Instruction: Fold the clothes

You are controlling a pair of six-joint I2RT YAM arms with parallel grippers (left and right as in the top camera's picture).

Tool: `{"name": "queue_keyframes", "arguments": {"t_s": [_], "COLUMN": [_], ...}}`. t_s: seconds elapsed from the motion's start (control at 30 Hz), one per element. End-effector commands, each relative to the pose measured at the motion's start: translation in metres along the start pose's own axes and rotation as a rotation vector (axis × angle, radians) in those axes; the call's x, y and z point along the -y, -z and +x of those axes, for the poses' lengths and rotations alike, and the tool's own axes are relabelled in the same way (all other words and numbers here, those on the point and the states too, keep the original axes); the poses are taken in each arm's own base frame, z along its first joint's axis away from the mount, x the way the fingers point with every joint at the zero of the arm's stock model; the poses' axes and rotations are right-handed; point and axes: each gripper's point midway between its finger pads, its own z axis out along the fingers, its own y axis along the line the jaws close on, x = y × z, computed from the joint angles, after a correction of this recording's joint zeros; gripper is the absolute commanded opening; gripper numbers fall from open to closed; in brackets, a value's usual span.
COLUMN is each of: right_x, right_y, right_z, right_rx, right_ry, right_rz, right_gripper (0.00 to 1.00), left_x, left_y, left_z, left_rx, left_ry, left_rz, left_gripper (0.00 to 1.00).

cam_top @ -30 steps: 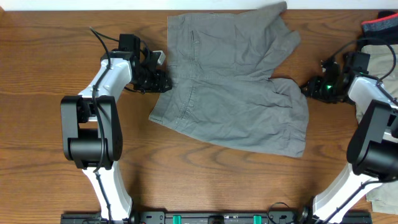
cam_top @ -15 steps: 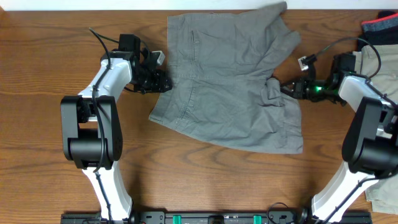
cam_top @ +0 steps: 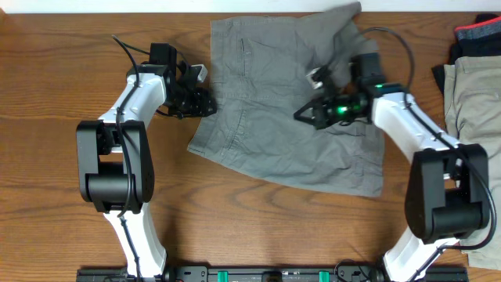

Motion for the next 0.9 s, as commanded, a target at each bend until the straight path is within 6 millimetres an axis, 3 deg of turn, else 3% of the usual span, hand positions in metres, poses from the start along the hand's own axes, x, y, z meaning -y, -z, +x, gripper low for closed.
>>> {"name": "queue_keyframes", "arguments": {"t_s": [0.0, 0.1, 0.17, 0.2, 0.23, 0.3, 0.37, 0.47, 0.7, 0.87], "right_x": [0.020, 0.040, 0.068, 0.080, 0.094, 0.117, 0.133, 0.150, 0.182, 0.195], "right_y": [0.019, 0.059, 0.090, 0.103, 0.116, 0.136, 0.148, 0.150, 0.127, 0.117], "right_z": [-0.012, -0.027, -0.025, -0.021, -0.014, 0.003, 0.020, 0.042, 0.077, 0.085], "right_rx": [0.042, 0.140, 0.198, 0.219, 0.235, 0.249, 0.249, 0.220, 0.105, 0.087], "right_ry": [-0.044, -0.129, -0.247, -0.306, -0.364, -0.462, -0.550, -0.634, -0.707, -0.698], "right_rz": [0.115, 0.163, 0.210, 0.225, 0.240, 0.261, 0.269, 0.274, 0.356, 0.358], "right_gripper": [0.01, 0.06, 0.25, 0.40, 0.48, 0.56, 0.57, 0.57, 0.56, 0.46], "left_x": [-0.004, -0.004, -0.004, -0.004, -0.004, -0.004, -0.004, -0.004, -0.004, -0.004], "left_y": [-0.001, -0.001, -0.001, -0.001, -0.001, -0.001, -0.001, -0.001, -0.001, -0.001], "left_z": [0.005, 0.004, 0.005, 0.005, 0.005, 0.005, 0.005, 0.005, 0.004, 0.004], "left_rx": [-0.012, -0.012, -0.013, -0.013, -0.013, -0.013, -0.013, -0.012, -0.009, -0.009], "left_ry": [0.019, 0.019, 0.019, 0.019, 0.019, 0.019, 0.019, 0.019, 0.017, 0.017], "left_rz": [-0.012, -0.012, -0.012, -0.012, -0.011, -0.011, -0.011, -0.012, -0.012, -0.012], "left_gripper": [0.47, 0.47, 0.47, 0.47, 0.47, 0.47, 0.47, 0.47, 0.47, 0.47]}}
